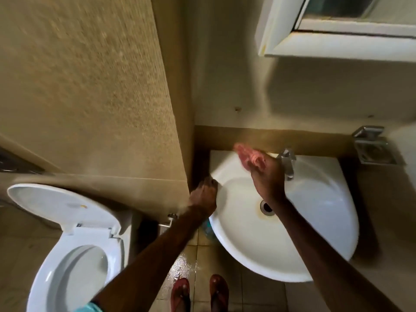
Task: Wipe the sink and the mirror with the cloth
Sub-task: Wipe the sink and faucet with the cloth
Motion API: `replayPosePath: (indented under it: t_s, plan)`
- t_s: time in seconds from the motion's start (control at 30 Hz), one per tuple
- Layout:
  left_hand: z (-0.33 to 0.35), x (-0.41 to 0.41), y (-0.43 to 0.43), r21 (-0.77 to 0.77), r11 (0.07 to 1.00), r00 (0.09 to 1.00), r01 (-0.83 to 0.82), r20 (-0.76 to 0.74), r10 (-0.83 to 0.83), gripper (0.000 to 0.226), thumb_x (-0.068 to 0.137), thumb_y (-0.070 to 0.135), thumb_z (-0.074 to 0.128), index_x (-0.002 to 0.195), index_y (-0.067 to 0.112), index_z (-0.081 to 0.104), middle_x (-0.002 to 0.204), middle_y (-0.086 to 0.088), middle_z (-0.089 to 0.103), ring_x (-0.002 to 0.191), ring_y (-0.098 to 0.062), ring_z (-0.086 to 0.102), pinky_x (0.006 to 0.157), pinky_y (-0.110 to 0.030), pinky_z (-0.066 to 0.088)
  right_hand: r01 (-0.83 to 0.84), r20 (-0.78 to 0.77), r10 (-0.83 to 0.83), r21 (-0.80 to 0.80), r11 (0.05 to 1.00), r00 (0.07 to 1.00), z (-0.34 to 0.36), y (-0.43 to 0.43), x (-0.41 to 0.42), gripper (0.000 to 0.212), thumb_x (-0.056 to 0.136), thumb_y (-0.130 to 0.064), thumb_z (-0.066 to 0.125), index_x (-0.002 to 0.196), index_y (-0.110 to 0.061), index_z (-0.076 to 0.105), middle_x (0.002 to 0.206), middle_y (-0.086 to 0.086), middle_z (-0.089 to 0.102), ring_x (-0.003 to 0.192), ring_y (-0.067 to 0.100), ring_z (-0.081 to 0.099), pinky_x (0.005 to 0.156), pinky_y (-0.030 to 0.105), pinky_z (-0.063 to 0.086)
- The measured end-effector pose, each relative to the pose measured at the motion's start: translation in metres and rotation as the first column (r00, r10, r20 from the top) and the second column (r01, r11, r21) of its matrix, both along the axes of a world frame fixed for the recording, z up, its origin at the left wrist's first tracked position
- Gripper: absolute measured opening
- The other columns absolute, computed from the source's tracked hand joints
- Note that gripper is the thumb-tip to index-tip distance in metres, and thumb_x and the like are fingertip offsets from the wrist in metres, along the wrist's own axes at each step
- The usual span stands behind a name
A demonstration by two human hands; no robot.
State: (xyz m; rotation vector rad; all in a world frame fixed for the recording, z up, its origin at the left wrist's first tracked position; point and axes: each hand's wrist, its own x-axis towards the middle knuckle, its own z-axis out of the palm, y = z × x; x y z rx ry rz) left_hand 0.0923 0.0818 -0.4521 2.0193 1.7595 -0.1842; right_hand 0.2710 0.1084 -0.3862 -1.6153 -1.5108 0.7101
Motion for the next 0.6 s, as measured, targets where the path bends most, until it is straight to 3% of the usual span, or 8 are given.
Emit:
replayPosePath:
  t_s: [0.1, 0.17, 0.23, 0.33, 0.43, 0.5, 0.6]
  plan:
    - [-0.013, 0.002, -0.003, 0.068, 0.997, 0.999, 0.035, -0.044, -0.032, 0.058, 0.096, 0.006, 0.047, 0.152, 0.007, 0.035, 0.158, -0.016, 0.033, 0.141, -0.035, 0.041, 0.106, -0.044, 0.048, -0.116, 0.315, 0.041, 0.224, 0.968, 0.948, -0.024, 0.018, -0.011, 0.061, 0.086, 0.011, 0.053, 0.143, -0.010, 0.062, 0.149, 0.007, 0.061, 0.146, 0.028, 0.050, 0.123, 0.049, 0.038]
    - [-0.015, 0.000, -0.001, 0.109, 0.994, 0.999, 0.014, -0.032, -0.010, 0.052, 0.096, 0.006, 0.046, 0.148, 0.008, 0.043, 0.149, -0.015, 0.047, 0.136, -0.033, 0.046, 0.102, -0.043, 0.049, -0.214, 0.454, 0.123, 0.154, 0.965, 0.882, -0.053, 0.022, -0.015, 0.073, 0.079, 0.016, 0.056, 0.147, -0.011, 0.059, 0.156, 0.010, 0.053, 0.151, 0.032, 0.042, 0.124, 0.055, 0.033]
    - [-0.014, -0.004, 0.001, 0.159, 0.987, 1.000, -0.007, 0.003, 0.007, 0.045, 0.098, 0.008, 0.043, 0.142, 0.013, 0.051, 0.135, -0.012, 0.060, 0.128, -0.031, 0.055, 0.097, -0.041, 0.051, -0.292, 0.443, 0.281, -0.046, 0.955, 0.851, -0.083, 0.017, -0.020, 0.077, 0.079, 0.017, 0.058, 0.151, -0.012, 0.053, 0.163, 0.012, 0.043, 0.157, 0.033, 0.030, 0.124, 0.055, 0.031]
    - [-0.016, -0.010, 0.003, 0.201, 0.978, 0.994, -0.056, 0.104, 0.036, 0.041, 0.096, 0.006, 0.046, 0.131, 0.019, 0.063, 0.119, -0.009, 0.069, 0.112, -0.029, 0.065, 0.089, -0.037, 0.054, -0.337, 0.495, 0.347, -0.113, 0.935, 0.797, -0.125, 0.005, -0.022, 0.073, 0.093, -0.017, 0.069, 0.159, -0.011, 0.039, 0.170, 0.013, 0.027, 0.161, 0.033, 0.016, 0.129, 0.055, 0.019]
    - [-0.019, -0.008, 0.003, 0.201, 0.973, 0.981, -0.115, 0.174, 0.081, 0.037, 0.099, 0.008, 0.047, 0.126, 0.023, 0.067, 0.111, -0.007, 0.070, 0.105, -0.026, 0.066, 0.082, -0.032, 0.051, -0.361, 0.563, 0.334, -0.068, 0.930, 0.756, -0.137, 0.005, -0.022, 0.075, 0.099, -0.050, 0.059, 0.161, -0.013, 0.036, 0.170, 0.012, 0.029, 0.161, 0.032, 0.019, 0.130, 0.051, 0.020]
    - [-0.022, -0.007, 0.004, 0.190, 0.971, 0.974, -0.146, 0.198, 0.108, 0.034, 0.100, 0.010, 0.046, 0.126, 0.022, 0.065, 0.112, -0.006, 0.067, 0.107, -0.024, 0.064, 0.080, -0.029, 0.046, -0.396, 0.609, 0.337, -0.042, 0.918, 0.718, -0.135, 0.007, -0.021, 0.076, 0.099, -0.055, 0.055, 0.159, -0.012, 0.039, 0.168, 0.013, 0.033, 0.159, 0.032, 0.025, 0.128, 0.053, 0.025]
    - [-0.023, -0.007, 0.006, 0.155, 0.964, 0.956, -0.218, 0.234, 0.179, 0.025, 0.102, 0.016, 0.046, 0.123, 0.015, 0.060, 0.119, -0.008, 0.062, 0.112, -0.025, 0.059, 0.090, -0.031, 0.046, -0.432, 0.645, 0.344, -0.024, 0.901, 0.682, -0.131, 0.015, -0.021, 0.076, 0.095, -0.052, 0.064, 0.157, -0.012, 0.043, 0.166, 0.013, 0.037, 0.158, 0.033, 0.027, 0.125, 0.052, 0.029]
